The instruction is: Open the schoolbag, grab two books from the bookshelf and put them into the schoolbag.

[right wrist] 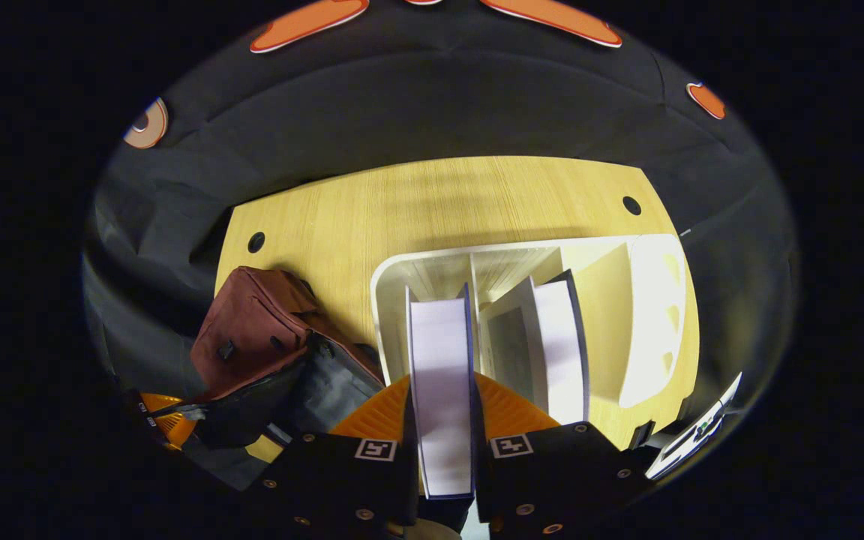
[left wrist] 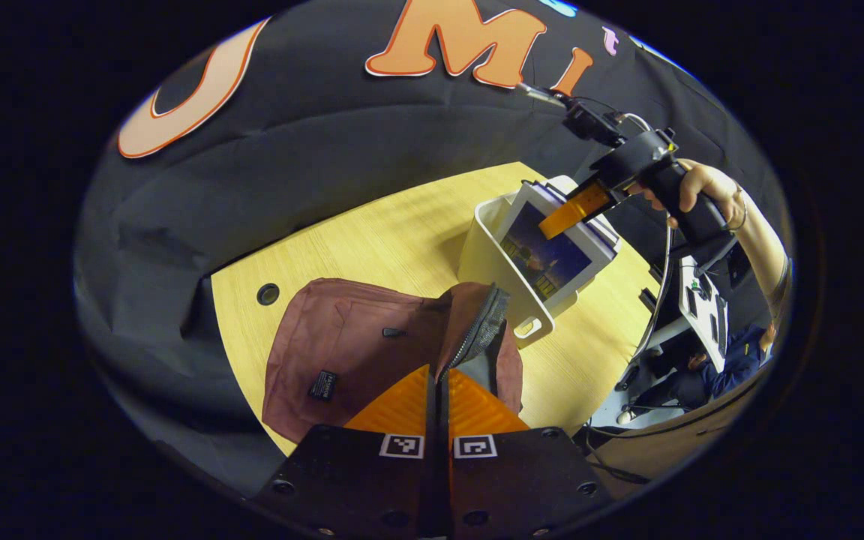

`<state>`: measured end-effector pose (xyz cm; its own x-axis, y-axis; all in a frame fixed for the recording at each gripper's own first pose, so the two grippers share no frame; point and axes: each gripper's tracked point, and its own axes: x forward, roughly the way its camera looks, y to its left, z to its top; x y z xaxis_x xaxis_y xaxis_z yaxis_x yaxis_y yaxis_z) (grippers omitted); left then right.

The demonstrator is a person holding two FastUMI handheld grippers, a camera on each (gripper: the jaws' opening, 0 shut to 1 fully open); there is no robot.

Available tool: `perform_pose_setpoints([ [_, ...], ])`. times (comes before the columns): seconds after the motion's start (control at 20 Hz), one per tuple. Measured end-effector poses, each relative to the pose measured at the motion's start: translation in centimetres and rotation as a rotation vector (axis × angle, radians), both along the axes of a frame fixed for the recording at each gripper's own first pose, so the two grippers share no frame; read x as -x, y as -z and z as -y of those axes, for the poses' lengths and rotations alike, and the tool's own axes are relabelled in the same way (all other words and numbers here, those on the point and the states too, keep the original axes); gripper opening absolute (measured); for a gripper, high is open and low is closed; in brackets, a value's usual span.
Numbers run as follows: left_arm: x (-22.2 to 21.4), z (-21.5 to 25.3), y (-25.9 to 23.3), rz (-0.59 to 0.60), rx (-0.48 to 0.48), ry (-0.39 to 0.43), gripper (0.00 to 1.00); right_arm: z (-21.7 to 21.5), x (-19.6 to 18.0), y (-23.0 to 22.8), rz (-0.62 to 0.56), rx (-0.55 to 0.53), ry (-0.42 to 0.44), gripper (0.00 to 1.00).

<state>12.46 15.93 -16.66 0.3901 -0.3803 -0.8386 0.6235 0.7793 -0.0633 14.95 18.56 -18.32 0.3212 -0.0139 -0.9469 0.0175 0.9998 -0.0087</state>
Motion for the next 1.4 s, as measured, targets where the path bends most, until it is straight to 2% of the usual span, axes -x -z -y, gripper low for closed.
perform_pose_setpoints([
  [0.15, -0.3, -0.3, 0.2, -0.001, -0.016, -0.008, 0.01, 0.2, 0.8, -3.1, 0.067, -0.009, -0.018, 0.30],
  [0.4, -0.9, -0.2, 0.3, 0.005, -0.044, -0.011, 0.01, 1.7, 2.7, -9.8, 0.209, -0.069, 0.021, 0.30],
  [0.6, -1.0, 0.1, 0.3, 0.006, -0.065, 0.005, 0.01, 1.8, 6.7, -14.3, 0.295, -0.190, 0.034, 0.29],
  [0.75, -1.4, 0.1, -0.3, 0.033, -0.075, -0.005, 0.00, 0.6, 10.3, -15.6, 0.358, -0.337, 0.047, 0.29],
  [0.85, -1.4, 0.3, -0.7, 0.057, -0.072, -0.016, 0.01, -0.6, 12.3, -14.2, 0.375, -0.463, 0.079, 0.29],
  [1.0, -0.9, 0.6, -1.5, 0.075, -0.078, -0.005, 0.01, -3.4, 14.4, -8.6, 0.327, -0.629, 0.151, 0.29],
  [1.2, -0.8, 1.2, -1.7, 0.073, -0.095, -0.009, 0.00, -5.9, 15.1, -1.6, 0.291, -0.829, 0.300, 0.29],
  [1.4, -0.3, 2.0, -1.8, 0.073, -0.115, 0.001, 0.00, -8.0, 14.4, 4.3, 0.268, -0.859, 0.365, 0.29],
])
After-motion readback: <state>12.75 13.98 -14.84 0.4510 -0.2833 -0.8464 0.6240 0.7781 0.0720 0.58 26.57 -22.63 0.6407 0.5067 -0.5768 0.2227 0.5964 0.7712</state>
